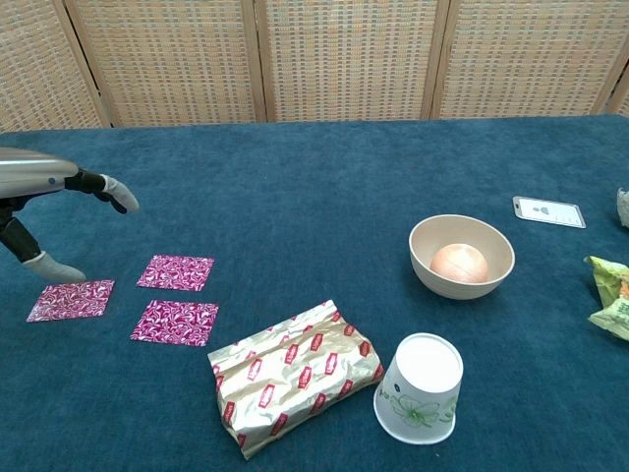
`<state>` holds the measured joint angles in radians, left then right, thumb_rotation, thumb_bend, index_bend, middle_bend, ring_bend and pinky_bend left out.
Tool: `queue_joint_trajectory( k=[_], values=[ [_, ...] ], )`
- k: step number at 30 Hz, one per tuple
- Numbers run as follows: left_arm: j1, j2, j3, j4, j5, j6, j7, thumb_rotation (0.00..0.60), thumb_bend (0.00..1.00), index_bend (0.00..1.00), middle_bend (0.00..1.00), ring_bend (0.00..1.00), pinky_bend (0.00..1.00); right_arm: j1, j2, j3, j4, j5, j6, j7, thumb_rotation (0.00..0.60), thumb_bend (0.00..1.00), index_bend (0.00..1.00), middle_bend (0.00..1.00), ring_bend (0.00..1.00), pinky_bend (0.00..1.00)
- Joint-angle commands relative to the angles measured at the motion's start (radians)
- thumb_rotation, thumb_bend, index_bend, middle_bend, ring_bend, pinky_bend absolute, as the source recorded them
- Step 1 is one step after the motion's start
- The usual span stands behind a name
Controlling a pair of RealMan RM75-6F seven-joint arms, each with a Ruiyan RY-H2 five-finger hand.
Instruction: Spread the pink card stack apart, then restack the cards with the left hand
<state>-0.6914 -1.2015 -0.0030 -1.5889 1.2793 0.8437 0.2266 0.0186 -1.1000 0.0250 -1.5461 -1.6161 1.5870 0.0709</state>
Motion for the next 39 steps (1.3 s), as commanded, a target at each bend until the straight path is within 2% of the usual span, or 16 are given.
queue_joint_trajectory(
  k=[1,5,8,13,20,24,32,34,37,39],
  values=[
    [-0.029,-0.066,-0.035,0.054,-0.047,0.02,0.109,0.462,0.08,0.21,0.31,0.26,0.25,0.0,0.0,0.0,0.001,0.0,0.001,0.001,0.6,0.1,0.12,0.08,0.0,0.0],
    [-0.04,-0.104,-0.045,0.081,-0.059,0.027,0.15,0.49,0.11,0.28,0.43,0.37,0.35,-0.001,-0.001,0.002,0.003,0.002,0.003,0.004,0.6,0.1,0.12,0.08,0.0,0.0],
    [-0.045,-0.129,-0.049,0.105,-0.068,0.031,0.17,0.494,0.12,0.31,0.49,0.43,0.4,0.0,-0.001,0.002,0.004,0.002,0.001,0.006,0.6,0.1,0.12,0.08,0.0,0.0],
    [-0.058,-0.17,-0.057,0.139,-0.087,0.025,0.193,0.495,0.12,0.32,0.58,0.53,0.47,-0.001,-0.002,0.001,0.008,0.002,0.003,0.01,0.6,0.1,0.12,0.08,0.0,0.0],
    [-0.07,-0.207,-0.06,0.168,-0.108,0.025,0.243,0.493,0.12,0.34,0.76,0.7,0.67,-0.001,-0.002,0.001,0.011,0.001,0.003,0.013,0.6,0.1,0.13,0.08,0.0,0.0],
    [-0.076,-0.224,-0.056,0.17,-0.127,0.023,0.281,0.495,0.12,0.34,0.8,0.74,0.71,-0.003,-0.002,0.002,0.012,0.003,0.005,0.017,0.6,0.1,0.12,0.08,0.0,0.0],
    [-0.08,-0.247,-0.056,0.17,-0.163,0.025,0.316,0.496,0.12,0.34,0.79,0.74,0.71,-0.004,-0.002,0.001,0.017,0.002,0.007,0.021,0.6,0.1,0.12,0.08,0.0,0.0],
    [-0.079,-0.254,-0.057,0.172,-0.167,0.033,0.322,0.499,0.12,0.34,0.76,0.72,0.71,-0.004,-0.003,0.001,0.018,0.001,0.007,0.022,0.6,0.1,0.12,0.08,0.0,0.0],
    [-0.076,-0.26,-0.058,0.173,-0.171,0.043,0.323,0.501,0.12,0.34,0.59,0.53,0.7,-0.004,-0.002,0.001,0.018,0.001,0.007,0.022,0.6,0.1,0.12,0.08,0.0,0.0],
    [-0.073,-0.263,-0.061,0.173,-0.173,0.052,0.321,0.501,0.12,0.34,0.44,0.38,0.59,-0.004,-0.002,0.002,0.019,0.002,0.006,0.023,0.6,0.1,0.12,0.08,0.0,0.0]
  ],
)
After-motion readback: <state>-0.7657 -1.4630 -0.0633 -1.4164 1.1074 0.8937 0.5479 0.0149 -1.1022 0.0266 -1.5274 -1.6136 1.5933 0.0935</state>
